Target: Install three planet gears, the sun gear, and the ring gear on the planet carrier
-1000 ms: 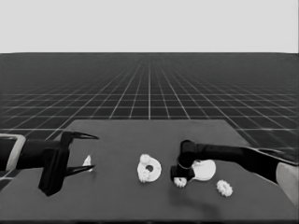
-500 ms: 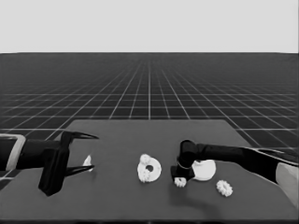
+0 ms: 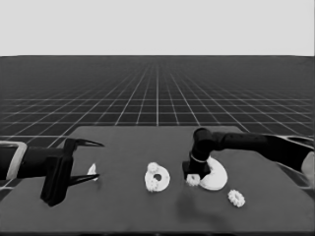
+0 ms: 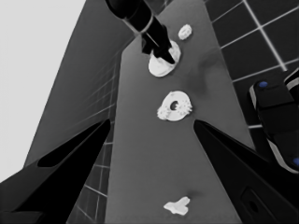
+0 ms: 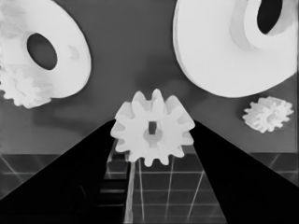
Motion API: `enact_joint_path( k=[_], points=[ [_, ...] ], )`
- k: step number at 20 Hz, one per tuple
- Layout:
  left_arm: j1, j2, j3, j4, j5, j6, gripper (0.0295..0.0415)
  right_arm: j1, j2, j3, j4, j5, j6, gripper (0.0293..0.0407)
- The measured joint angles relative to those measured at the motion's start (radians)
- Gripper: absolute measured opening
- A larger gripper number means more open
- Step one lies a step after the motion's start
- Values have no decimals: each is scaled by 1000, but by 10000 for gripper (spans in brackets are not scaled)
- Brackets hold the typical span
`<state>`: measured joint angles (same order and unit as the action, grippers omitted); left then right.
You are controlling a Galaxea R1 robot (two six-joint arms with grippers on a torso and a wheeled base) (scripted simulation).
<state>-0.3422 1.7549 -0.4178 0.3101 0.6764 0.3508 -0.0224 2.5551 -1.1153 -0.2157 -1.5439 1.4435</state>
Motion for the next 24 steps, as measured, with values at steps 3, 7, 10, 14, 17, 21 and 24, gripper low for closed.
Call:
enact_joint_path(
  k=[3, 7, 10, 14, 17, 21, 24],
  points=[
    [0, 0, 0, 0, 0, 0, 385, 16, 132, -151, 18, -2, -3, 313],
    [0, 0, 0, 0, 0, 0, 385, 30, 338, -412, 34, 9, -74, 312],
    [0, 0, 0, 0, 0, 0, 385, 31, 359, -447, 35, 11, -87, 312],
    [0, 0, 0, 0, 0, 0, 385, -72, 378, -510, -62, 43, -125, 312],
    [0, 0, 0, 0, 0, 0, 385, -114, 390, -548, -100, 62, -146, 312],
    [0, 0, 0, 0, 0, 0, 385, -123, 392, -557, -109, 67, -151, 312],
    [0, 0, 0, 0, 0, 0, 385, -124, 392, -558, -109, 68, -152, 372]
  ],
)
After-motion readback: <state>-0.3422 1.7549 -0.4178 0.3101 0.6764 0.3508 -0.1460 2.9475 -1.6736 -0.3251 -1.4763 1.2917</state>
